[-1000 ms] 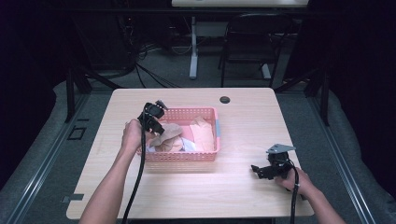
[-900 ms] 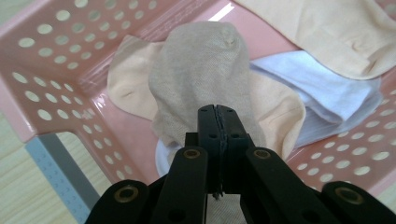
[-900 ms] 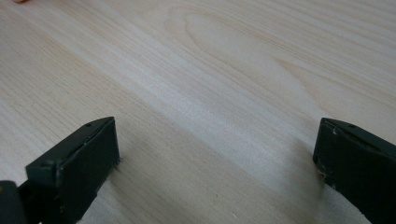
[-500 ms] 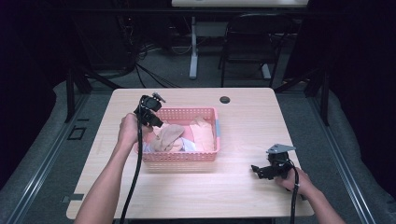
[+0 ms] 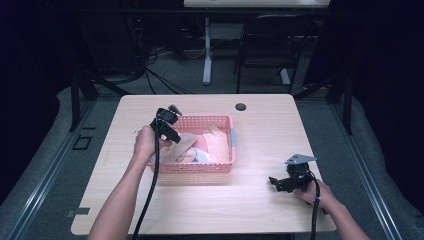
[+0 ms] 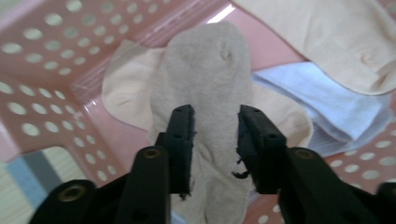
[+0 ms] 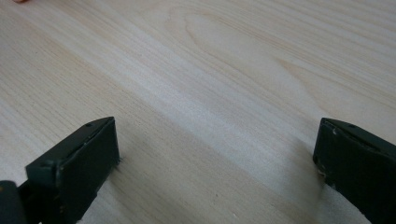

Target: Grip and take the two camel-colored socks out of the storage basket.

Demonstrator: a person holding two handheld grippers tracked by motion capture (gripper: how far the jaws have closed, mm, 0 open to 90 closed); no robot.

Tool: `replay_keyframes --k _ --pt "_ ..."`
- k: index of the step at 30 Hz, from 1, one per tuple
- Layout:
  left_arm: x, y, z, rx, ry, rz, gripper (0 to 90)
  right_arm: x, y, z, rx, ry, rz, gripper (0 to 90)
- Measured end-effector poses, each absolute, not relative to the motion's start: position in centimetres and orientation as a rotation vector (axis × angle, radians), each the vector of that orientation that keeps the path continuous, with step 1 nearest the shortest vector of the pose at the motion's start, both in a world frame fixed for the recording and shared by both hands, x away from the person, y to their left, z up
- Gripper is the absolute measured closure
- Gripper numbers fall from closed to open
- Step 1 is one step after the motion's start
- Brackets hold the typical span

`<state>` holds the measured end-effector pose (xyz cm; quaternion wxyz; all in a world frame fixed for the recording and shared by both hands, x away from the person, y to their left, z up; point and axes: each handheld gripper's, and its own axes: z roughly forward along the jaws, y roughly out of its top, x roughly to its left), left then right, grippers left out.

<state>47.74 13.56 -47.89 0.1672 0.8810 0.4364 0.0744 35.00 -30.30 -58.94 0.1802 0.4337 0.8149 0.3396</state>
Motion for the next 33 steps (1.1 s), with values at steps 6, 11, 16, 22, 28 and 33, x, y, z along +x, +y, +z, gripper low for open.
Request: replay_keyframes --k 6,11,16,22,28,33 --pt "48.2 13.1 -49.8 2.562 1.291 0.21 49.5 35.0 -30.3 -58.9 1.226 2.302 0.96 0.0" --pt "48.3 12.9 -50.8 2.586 1.315 0.207 57.9 35.0 -30.3 -58.9 1.226 2.303 0.96 0.0" --pt "48.2 12.7 -51.2 2.612 1.287 0.192 79.6 35.0 -30.3 -58.9 1.225 2.302 0.961 0.0" --pt "47.9 12.8 -50.2 2.603 1.249 0.191 86.3 35.0 -30.3 -58.9 1.226 2.303 0.96 0.0" --pt "47.5 13.3 -48.2 2.576 1.221 0.215 85.9 35.0 -30.3 -58.9 1.226 2.303 0.96 0.0" --pt "47.3 13.6 -46.8 2.558 1.209 0.232 85.9 35.0 -30.3 -58.9 1.226 2.302 0.961 0.0"
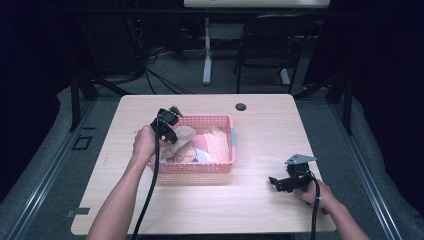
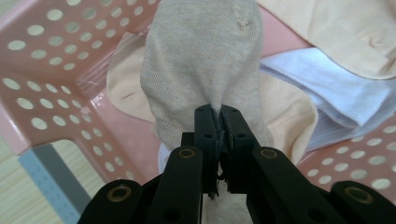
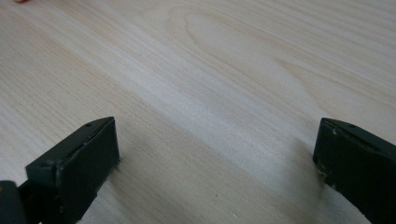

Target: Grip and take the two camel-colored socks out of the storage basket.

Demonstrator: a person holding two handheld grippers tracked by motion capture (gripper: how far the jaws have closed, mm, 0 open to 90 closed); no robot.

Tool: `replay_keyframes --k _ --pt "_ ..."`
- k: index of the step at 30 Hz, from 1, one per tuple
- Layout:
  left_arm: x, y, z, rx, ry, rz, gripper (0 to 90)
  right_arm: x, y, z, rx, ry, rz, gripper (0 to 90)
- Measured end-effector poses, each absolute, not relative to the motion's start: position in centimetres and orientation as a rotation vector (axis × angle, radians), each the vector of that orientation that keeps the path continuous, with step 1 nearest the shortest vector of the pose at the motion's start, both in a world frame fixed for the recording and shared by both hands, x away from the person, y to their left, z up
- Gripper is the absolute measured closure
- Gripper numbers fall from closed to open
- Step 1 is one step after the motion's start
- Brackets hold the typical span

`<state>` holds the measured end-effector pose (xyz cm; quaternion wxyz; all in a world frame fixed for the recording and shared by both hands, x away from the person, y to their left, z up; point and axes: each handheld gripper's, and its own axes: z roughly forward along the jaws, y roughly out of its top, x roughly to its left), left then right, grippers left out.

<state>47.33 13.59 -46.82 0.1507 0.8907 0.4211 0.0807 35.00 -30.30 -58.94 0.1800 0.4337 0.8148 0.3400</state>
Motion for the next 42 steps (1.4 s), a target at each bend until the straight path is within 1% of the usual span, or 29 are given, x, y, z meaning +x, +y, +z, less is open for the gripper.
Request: replay_keyframes --k 7,31,42 --pt "47.2 14.0 -45.4 2.535 1.191 0.213 86.0 35.0 -30.3 -58.9 1.226 2.303 0.96 0.0" --pt "46.2 14.4 -40.2 2.468 1.112 0.26 86.2 35.0 -30.3 -58.9 1.225 2.303 0.96 0.0" --pt "45.5 16.2 -38.3 2.438 1.124 0.301 86.3 35.0 -30.3 -58.9 1.226 2.302 0.96 0.0"
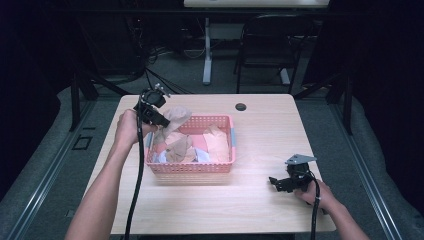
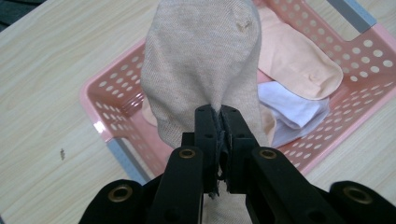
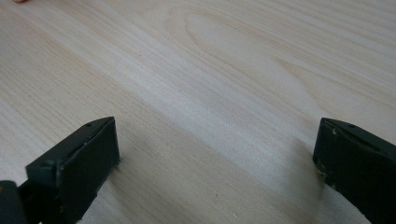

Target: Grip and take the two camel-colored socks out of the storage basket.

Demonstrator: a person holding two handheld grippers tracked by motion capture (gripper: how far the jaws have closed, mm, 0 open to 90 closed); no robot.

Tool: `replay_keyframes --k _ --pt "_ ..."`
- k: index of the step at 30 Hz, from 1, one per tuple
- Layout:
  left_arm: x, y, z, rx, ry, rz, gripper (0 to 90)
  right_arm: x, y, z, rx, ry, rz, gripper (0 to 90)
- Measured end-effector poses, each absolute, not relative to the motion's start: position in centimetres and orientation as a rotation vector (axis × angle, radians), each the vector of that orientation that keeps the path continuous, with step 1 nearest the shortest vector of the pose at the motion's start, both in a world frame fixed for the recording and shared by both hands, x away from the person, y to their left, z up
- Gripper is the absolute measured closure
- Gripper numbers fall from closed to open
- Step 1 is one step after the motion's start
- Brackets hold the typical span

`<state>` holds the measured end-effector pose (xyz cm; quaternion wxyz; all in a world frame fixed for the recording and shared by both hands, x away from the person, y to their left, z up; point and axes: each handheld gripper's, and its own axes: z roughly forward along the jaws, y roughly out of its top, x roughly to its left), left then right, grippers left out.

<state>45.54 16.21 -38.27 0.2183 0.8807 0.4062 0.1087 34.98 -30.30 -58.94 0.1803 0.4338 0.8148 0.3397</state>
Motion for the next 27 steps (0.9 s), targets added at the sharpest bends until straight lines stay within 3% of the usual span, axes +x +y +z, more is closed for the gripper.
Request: replay_keyframes --k 27 --pt "43.4 24.7 -36.1 2.331 1.26 0.361 86.4 35.0 -30.3 -58.9 1.229 2.298 0.961 0.0"
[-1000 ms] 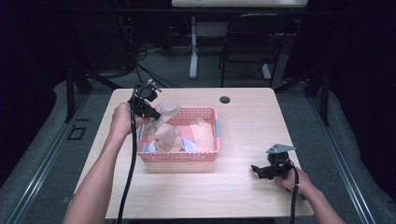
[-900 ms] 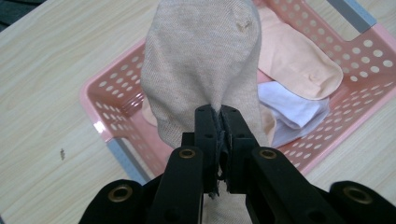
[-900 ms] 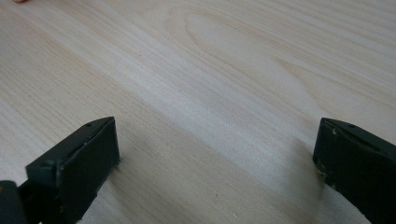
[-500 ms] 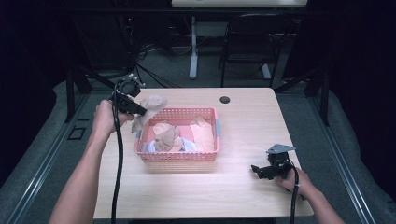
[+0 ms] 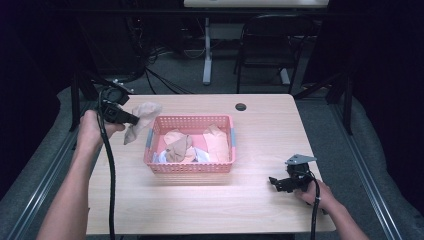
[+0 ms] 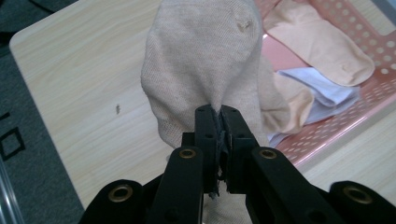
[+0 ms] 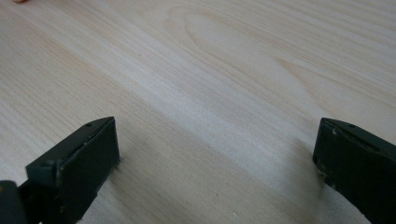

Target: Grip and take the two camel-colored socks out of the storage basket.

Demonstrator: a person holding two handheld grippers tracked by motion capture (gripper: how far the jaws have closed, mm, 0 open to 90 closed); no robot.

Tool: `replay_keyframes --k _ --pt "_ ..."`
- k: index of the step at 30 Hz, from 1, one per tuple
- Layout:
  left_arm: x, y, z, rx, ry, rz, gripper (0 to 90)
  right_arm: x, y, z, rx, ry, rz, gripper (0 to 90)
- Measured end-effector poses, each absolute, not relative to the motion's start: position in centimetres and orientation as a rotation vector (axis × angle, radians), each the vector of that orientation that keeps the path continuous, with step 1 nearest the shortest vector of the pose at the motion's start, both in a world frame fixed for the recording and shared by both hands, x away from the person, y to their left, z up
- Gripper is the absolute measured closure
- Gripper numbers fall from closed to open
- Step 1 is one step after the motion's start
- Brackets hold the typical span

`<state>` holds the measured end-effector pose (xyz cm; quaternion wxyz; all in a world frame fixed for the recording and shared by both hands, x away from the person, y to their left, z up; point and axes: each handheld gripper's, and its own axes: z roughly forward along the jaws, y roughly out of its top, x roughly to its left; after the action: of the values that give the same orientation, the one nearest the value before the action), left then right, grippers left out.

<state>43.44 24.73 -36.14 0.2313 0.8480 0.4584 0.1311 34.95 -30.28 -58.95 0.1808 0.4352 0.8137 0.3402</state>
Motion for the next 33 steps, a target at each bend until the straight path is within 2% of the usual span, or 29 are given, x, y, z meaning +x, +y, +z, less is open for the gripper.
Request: replay_keyframes --k 11,20,33 --pt "42.6 28.6 -37.3 2.272 1.359 0.365 86.4 35.0 -30.3 -58.9 1.229 2.299 0.961 0.0" --pt "42.6 30.2 -38.4 2.232 1.41 0.346 86.4 34.9 -30.3 -59.0 1.232 2.295 0.961 0.0" --pt "43.1 32.2 -44.1 2.244 1.508 0.262 86.4 34.9 -30.3 -58.9 1.232 2.296 0.961 0.0"
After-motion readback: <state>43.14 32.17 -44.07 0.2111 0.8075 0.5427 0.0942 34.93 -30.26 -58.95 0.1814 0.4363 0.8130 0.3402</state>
